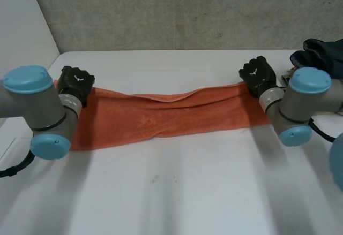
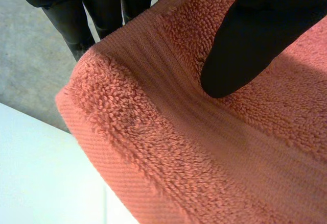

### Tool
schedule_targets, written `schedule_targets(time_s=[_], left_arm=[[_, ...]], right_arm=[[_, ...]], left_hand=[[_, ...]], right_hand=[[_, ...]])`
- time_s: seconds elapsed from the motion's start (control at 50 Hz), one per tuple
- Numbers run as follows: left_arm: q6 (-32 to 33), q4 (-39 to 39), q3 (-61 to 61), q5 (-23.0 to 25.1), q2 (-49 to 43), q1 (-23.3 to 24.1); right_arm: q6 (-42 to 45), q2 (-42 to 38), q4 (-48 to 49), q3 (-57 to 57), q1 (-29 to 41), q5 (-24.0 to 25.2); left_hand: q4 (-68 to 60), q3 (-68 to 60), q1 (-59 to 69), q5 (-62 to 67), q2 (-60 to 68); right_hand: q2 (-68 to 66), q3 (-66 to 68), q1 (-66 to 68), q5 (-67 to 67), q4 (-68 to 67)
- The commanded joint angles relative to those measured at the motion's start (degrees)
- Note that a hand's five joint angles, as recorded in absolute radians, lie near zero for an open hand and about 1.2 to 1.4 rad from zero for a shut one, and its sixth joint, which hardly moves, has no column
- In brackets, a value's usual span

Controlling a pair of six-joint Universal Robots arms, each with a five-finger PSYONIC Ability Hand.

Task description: Fold the laundry.

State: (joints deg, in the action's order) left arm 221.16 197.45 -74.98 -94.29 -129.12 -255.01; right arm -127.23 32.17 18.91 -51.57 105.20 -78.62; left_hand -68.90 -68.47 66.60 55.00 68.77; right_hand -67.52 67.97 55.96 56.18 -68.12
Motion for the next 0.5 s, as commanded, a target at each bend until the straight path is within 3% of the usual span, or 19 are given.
schedule_targets(time_s=[0.02, 0.04, 0.06, 0.08, 0.1, 0.16, 0.26, 0.34, 0.5], left_arm=[[-0.2, 1.97, 3.79, 0.16, -4.56, 1.18], [-0.03, 3.63, 3.96, 0.25, -4.99, 1.7], [0.23, 4.6, 3.97, 0.16, -5.09, 1.88], [0.5, 5.48, 3.97, 0.16, -5.09, 2.23], [0.5, 6.53, 3.97, 0.16, -5.09, 2.49], [0.24, 10.4, 4.14, -0.36, -4.65, 2.94], [0.15, 11.9, 3.53, -0.54, -2.72, 3.2], [-0.03, 11.64, 1.07, -0.54, 1.06, 2.94], [-0.47, 11.11, -8.94, -0.19, 9.76, 2.15]], right_arm=[[-0.39, -4.66, 3.85, 3.93, -0.17, -0.65], [-0.47, -4.57, 3.85, 4.02, -0.09, -1.96], [-0.65, -4.4, 3.85, 4.02, -0.08, -2.59], [-0.74, -4.13, 3.77, 4.02, 0.0, -3.29], [-0.82, -3.87, 3.68, 4.02, 0.0, -3.9], [-2.49, -1.59, 3.5, 3.32, 0.27, -5.75], [-9.86, 5.26, 1.4, -0.98, -0.17, -6.46], [-16.45, 15.26, -6.57, -7.91, -0.35, -5.23], [-18.58, 22.94, -18.72, -16.62, -2.88, 0.13]], left_hand=[[-11.1, -11.53, 13.4, 15.0, 11.23], [19.02, 18.59, -16.72, -15.12, -18.89], [35.98, 35.54, -33.68, -32.08, -35.85], [47.14, 46.7, -44.84, -43.24, -47.01], [50.58, 50.15, -48.28, -46.68, -50.45], [57.5, 57.06, -55.19, -53.59, -57.36], [57.34, 56.91, -55.04, -53.44, -57.21], [56.5, 56.07, -54.2, -52.6, -56.37], [56.5, 56.07, -54.2, -52.6, -56.37]], right_hand=[[57.52, -57.97, -45.96, -56.18, 58.12], [57.52, -57.97, -45.96, -56.18, 58.12], [57.52, -57.97, -45.96, -56.18, 58.12], [57.52, -57.97, -45.96, -56.18, 58.12], [57.52, -57.97, -45.96, -56.18, 58.12], [57.52, -57.97, -45.96, -56.18, 58.12], [57.52, -57.97, -45.96, -56.18, 58.12], [57.52, -57.97, -45.96, -56.18, 58.12], [51.23, -51.68, -39.67, -49.9, 51.83]])
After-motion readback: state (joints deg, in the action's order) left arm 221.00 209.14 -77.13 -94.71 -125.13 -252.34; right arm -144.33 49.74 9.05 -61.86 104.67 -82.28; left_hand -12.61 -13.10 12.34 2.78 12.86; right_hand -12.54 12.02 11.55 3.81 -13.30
